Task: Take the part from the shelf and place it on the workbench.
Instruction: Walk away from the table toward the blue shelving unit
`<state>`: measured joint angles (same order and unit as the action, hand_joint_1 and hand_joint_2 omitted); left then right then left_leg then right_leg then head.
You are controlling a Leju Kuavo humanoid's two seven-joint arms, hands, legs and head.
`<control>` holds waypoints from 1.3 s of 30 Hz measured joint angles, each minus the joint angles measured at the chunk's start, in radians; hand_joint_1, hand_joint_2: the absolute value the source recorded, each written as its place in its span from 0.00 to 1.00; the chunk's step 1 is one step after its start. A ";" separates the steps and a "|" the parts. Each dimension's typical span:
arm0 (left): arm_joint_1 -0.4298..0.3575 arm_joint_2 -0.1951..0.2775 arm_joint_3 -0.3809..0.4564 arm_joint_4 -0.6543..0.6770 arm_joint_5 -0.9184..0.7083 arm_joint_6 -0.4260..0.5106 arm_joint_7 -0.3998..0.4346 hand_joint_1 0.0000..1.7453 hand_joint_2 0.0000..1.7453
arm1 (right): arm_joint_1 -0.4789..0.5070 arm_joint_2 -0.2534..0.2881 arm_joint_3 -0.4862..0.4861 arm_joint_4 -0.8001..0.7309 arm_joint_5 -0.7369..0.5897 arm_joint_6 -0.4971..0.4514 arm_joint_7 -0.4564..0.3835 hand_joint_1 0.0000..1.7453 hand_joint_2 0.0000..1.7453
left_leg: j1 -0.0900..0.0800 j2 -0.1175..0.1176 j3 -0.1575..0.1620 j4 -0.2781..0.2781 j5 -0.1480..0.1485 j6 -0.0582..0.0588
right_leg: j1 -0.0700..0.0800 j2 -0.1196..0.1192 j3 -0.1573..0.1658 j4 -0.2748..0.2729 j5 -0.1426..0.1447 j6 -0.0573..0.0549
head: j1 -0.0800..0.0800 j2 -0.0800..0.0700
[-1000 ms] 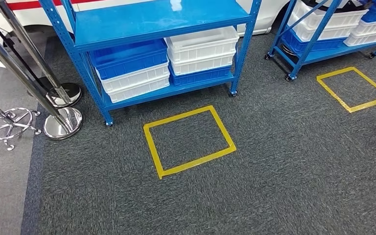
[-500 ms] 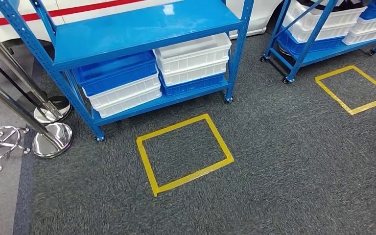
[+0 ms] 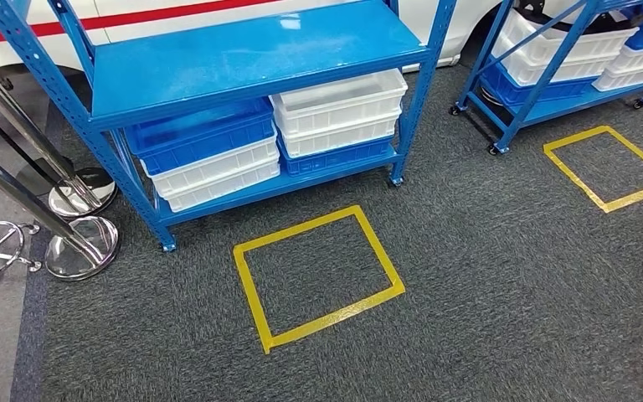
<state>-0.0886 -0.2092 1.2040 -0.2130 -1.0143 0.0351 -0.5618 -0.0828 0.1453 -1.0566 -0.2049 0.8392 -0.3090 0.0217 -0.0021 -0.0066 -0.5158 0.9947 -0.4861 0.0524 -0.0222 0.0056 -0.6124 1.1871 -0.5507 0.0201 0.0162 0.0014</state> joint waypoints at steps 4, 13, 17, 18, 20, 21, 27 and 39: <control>-0.001 -0.002 0.000 0.000 0.000 0.000 0.000 0.00 0.00 | -0.001 -0.001 0.000 0.000 0.000 0.000 0.001 0.00 0.00 | -0.005 -0.001 0.013 0.009 -0.030 -0.023 | 0.009 -0.001 0.037 -0.139 0.067 -0.015 | 0.000 0.000; -0.002 -0.002 0.000 0.000 0.000 0.000 0.003 0.00 0.00 | -0.002 -0.001 -0.001 0.000 0.000 0.000 0.000 0.00 0.00 | 0.010 0.002 -0.142 0.295 -0.143 -0.064 | 0.001 -0.005 0.060 -0.161 0.055 -0.046 | -0.001 0.000; -0.002 -0.002 0.000 0.000 -0.001 -0.002 0.001 0.00 0.00 | -0.002 0.000 -0.001 0.000 0.002 -0.001 -0.001 0.00 0.00 | 0.006 0.002 -0.058 0.075 -0.003 -0.044 | 0.003 -0.003 0.082 -0.163 0.041 -0.037 | -0.001 0.000; -0.003 -0.001 0.000 0.000 -0.002 -0.002 0.000 0.00 0.00 | -0.002 0.000 -0.001 0.000 0.002 -0.002 -0.001 0.00 0.00 | 0.002 0.002 -0.041 0.034 0.009 -0.037 | 0.002 -0.003 0.083 -0.164 0.039 -0.032 | -0.001 0.000; -0.004 0.000 0.000 0.000 -0.005 -0.002 -0.002 0.00 0.00 | -0.005 0.001 -0.001 0.000 0.003 -0.003 -0.002 0.00 0.00 | -0.004 0.002 -0.033 0.012 0.007 -0.027 | 0.002 -0.004 0.084 -0.169 0.039 -0.020 | -0.001 0.000; -0.004 0.000 0.000 0.000 -0.006 -0.002 -0.002 0.00 0.00 | -0.005 0.001 -0.001 0.000 0.003 -0.004 -0.002 0.00 0.00 | -0.001 0.001 -0.029 0.006 0.010 -0.022 | 0.002 -0.005 0.086 -0.172 0.039 -0.014 | -0.001 0.000; -0.003 -0.001 -0.002 0.000 -0.014 -0.002 -0.003 0.00 0.00 | -0.006 -0.001 -0.005 0.000 0.002 -0.004 -0.003 0.00 0.00 | 0.004 0.005 -0.002 -0.025 0.013 0.000 | 0.001 -0.005 -0.043 0.073 -0.069 0.001 | 0.000 0.000; -0.005 -0.007 -0.002 0.000 -0.010 -0.003 -0.010 0.00 0.00 | -0.002 -0.007 -0.009 -0.002 -0.005 -0.051 -0.094 0.00 0.00 | 0.000 0.003 0.016 0.041 -0.072 -0.048 | 0.003 -0.005 0.054 -0.179 0.075 -0.040 | -0.002 0.000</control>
<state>-0.0938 -0.2162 1.2022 -0.2129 -1.0247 0.0318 -0.5715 -0.0845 0.1386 -1.0656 -0.2064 0.8344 -0.3595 -0.0725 -0.0020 -0.0039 -0.4999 1.0360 -0.5579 0.0043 -0.0188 0.0005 -0.5585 1.0083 -0.4753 -0.0196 0.0143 0.0013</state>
